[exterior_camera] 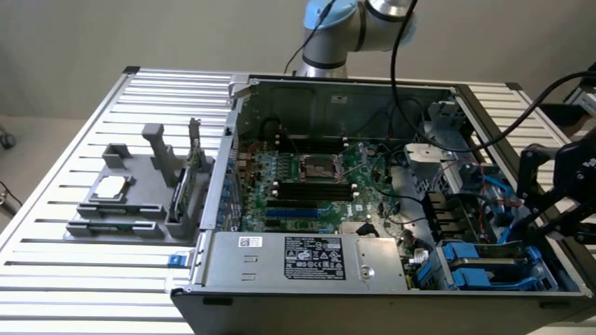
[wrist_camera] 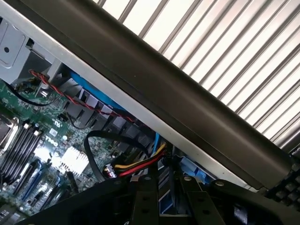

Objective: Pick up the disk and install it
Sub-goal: 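Insert the first disk wire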

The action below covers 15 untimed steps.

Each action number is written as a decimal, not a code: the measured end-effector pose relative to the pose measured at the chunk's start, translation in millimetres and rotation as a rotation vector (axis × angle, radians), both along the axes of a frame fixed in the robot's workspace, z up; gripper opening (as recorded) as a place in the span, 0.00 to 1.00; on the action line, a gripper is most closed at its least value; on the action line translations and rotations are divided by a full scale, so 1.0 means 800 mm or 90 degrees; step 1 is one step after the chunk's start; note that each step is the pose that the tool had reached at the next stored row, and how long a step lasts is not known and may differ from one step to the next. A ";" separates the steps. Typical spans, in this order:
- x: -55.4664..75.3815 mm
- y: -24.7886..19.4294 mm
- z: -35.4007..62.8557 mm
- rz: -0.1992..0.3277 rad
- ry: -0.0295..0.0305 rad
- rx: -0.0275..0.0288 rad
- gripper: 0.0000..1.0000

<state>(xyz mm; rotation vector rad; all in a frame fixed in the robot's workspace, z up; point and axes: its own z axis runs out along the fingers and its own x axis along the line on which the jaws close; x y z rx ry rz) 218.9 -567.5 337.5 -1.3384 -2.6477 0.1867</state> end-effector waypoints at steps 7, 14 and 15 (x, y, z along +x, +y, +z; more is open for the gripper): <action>0.010 -0.0033 -0.001 0.000 0.0081 0.0343 0.25; 0.017 -0.0097 -0.001 0.000 0.0126 0.0342 0.25; 0.017 -0.0099 -0.001 0.000 0.0128 0.0342 0.25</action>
